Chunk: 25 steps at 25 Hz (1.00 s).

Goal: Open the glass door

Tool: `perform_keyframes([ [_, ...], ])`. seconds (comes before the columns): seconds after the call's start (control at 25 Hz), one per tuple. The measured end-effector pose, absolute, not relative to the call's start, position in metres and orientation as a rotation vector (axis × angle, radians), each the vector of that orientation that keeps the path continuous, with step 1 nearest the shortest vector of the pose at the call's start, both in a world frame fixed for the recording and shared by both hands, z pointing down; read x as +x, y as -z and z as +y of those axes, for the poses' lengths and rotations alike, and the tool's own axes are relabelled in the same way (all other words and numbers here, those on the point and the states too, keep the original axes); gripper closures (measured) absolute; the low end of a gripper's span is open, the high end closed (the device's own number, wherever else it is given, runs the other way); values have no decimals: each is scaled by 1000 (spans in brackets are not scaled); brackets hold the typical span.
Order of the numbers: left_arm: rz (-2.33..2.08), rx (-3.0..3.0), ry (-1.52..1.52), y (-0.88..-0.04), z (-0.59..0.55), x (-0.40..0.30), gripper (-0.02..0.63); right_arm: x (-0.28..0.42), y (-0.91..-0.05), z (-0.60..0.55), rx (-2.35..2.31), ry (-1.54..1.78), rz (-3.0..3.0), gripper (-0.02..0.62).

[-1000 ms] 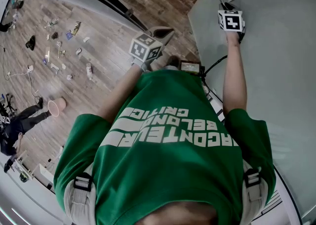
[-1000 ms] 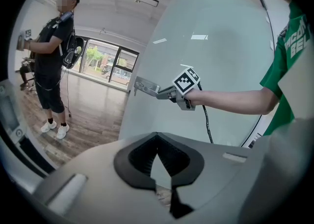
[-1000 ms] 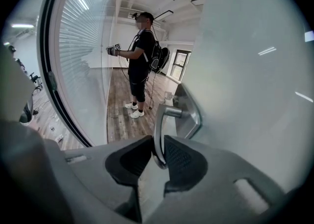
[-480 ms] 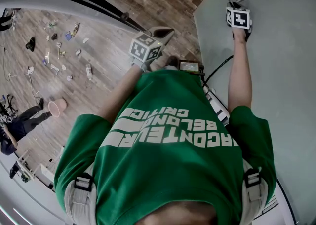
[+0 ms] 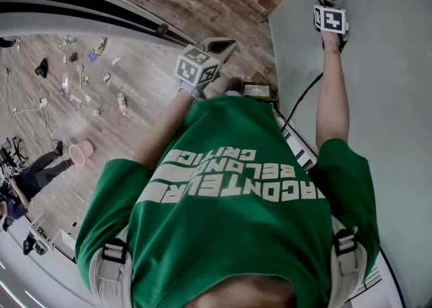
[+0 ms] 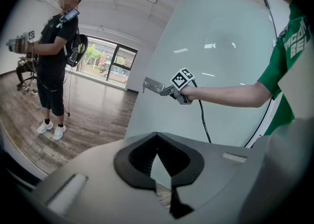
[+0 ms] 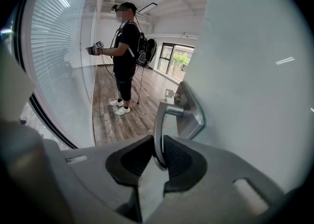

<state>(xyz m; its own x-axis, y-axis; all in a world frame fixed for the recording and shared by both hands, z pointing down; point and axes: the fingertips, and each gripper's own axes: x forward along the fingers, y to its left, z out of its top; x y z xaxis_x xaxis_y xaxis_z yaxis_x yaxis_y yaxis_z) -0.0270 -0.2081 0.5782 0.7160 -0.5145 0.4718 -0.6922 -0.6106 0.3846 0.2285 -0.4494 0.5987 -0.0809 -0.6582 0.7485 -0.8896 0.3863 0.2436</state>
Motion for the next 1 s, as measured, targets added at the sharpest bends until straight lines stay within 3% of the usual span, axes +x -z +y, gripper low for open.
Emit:
perform_keyframes([
  [1.0, -816, 2403, -421, -593, -226, 46, 591, 310, -608, -486, 1453, -409, -1708, 541],
])
